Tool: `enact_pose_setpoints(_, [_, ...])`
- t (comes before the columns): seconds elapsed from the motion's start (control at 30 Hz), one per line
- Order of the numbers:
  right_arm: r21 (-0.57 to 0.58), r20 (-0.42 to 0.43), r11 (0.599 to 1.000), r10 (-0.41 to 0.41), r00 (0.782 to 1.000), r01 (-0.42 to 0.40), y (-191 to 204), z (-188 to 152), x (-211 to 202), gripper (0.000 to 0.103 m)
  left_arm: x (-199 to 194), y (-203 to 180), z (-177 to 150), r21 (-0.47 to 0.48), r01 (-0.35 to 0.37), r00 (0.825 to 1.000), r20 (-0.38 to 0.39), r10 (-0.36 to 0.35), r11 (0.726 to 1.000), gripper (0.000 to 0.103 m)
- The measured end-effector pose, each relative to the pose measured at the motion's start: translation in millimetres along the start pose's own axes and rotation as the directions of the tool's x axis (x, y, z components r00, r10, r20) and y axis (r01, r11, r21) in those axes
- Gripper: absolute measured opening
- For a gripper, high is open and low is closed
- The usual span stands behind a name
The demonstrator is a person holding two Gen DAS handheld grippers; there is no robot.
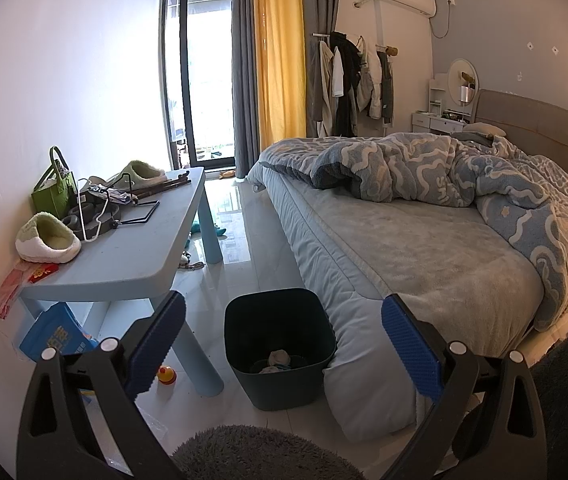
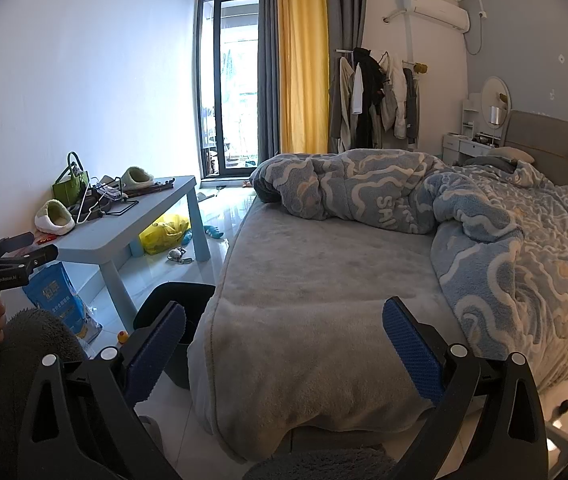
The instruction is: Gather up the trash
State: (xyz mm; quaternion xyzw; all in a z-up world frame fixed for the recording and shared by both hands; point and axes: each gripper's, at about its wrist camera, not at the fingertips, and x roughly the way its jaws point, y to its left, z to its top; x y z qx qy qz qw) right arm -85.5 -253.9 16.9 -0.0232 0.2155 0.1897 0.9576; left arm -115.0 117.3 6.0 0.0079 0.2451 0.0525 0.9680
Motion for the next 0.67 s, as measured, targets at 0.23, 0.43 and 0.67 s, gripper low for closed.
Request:
enact_pose_setpoints(0.23, [-0.001,-0.001,1.0,0.0,1.0,0.0,0.5,0.5,0.8,0.1,-0.3,-0.8,-0.1,-0.002,0.0,1.0,0.0,0.0,1.0,0.1])
enact_pose_setpoints(0.43, [-0.003,-0.001,1.0,0.0,1.0,0.0,0.7,0.8,1.2,0.1,0.0,0.0,0.4,0.0,0.004,1.0,-0.004,-0.004,1.0,0.1])
enact_pose_setpoints(0.67, [-0.002,-0.001,1.0,0.002,1.0,-0.002,-0.2,1.2,1.1,0.1,0.6,2.1,1.8,0.009,0.003,1.0,-0.004,-0.003,1.0,0.1])
